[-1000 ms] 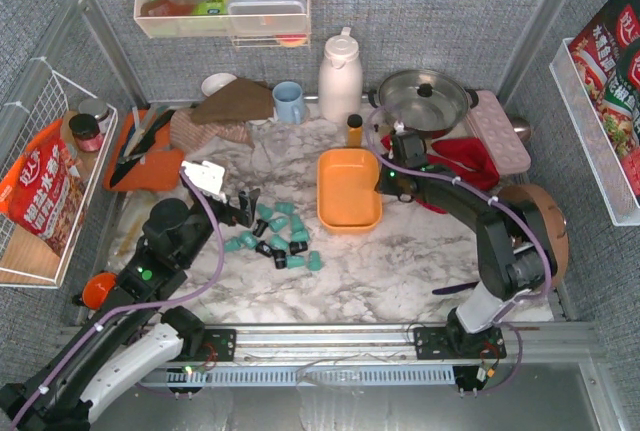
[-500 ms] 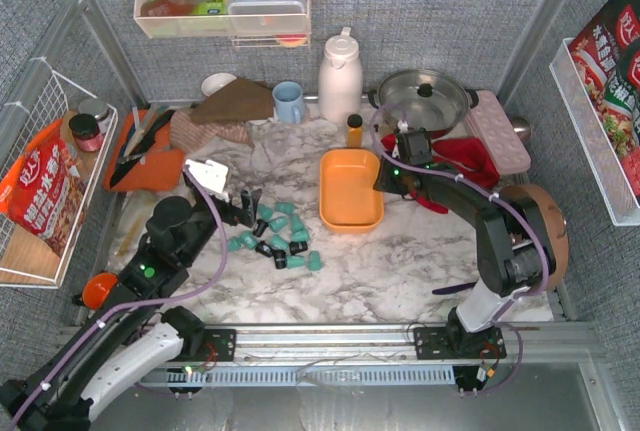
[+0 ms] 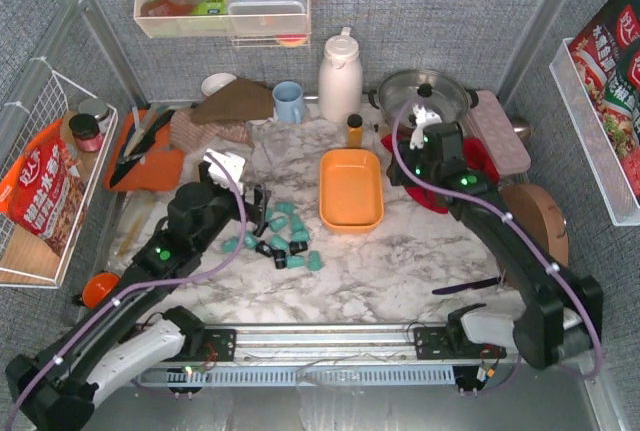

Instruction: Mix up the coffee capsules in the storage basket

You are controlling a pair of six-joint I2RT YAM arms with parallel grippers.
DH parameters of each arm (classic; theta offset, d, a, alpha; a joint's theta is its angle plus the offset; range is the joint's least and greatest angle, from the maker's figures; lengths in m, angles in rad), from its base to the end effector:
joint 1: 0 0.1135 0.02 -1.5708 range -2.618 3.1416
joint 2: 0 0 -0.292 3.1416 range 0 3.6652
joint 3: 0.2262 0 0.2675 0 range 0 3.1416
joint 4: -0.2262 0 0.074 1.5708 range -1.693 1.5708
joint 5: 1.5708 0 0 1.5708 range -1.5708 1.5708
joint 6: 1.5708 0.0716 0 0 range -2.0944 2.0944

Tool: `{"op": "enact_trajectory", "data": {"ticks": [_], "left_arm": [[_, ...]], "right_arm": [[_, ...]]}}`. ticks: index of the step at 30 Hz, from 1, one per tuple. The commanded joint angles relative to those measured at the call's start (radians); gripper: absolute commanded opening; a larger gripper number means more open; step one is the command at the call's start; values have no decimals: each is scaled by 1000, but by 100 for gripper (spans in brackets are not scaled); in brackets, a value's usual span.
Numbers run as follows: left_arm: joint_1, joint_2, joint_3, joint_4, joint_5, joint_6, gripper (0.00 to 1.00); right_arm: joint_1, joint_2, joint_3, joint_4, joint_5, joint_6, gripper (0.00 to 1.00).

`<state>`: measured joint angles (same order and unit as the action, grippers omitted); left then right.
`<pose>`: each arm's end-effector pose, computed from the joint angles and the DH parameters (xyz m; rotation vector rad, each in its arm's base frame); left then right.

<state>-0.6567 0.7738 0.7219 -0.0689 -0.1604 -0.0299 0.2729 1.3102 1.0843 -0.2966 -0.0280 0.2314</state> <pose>0.1798 -0.1242 0.3465 0.4090 1.6545 -0.3783 0.3254 0.0931 0.3231 -0.0609 2.1097 0.3330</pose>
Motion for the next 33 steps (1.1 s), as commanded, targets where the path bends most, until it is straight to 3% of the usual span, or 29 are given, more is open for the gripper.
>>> {"op": "enact_trajectory", "data": {"ticks": [1, 9, 13, 19, 24, 28, 33], "left_arm": [[0, 74, 31, -50, -22, -64, 99], [0, 174, 65, -149, -89, -217, 99], [0, 161, 60, -214, -156, -335, 99], [0, 179, 42, -367, -362, -542, 99], [3, 162, 8, -423, -465, -657, 99], [26, 121, -41, -452, -480, -720, 99], [159, 116, -127, -459, -417, -775, 99]], "right_arm": [[22, -160, -125, 21, 8, -140, 54], [83, -406, -338, 91, -42, -189, 61], [89, -472, -354, 48, -25, -170, 63], [89, -520, -361, 30, -9, -143, 67], [89, -537, -375, 40, 14, -126, 76], [90, -558, -381, 42, 14, -122, 78], [88, -577, -396, 72, 15, -113, 84]]}}
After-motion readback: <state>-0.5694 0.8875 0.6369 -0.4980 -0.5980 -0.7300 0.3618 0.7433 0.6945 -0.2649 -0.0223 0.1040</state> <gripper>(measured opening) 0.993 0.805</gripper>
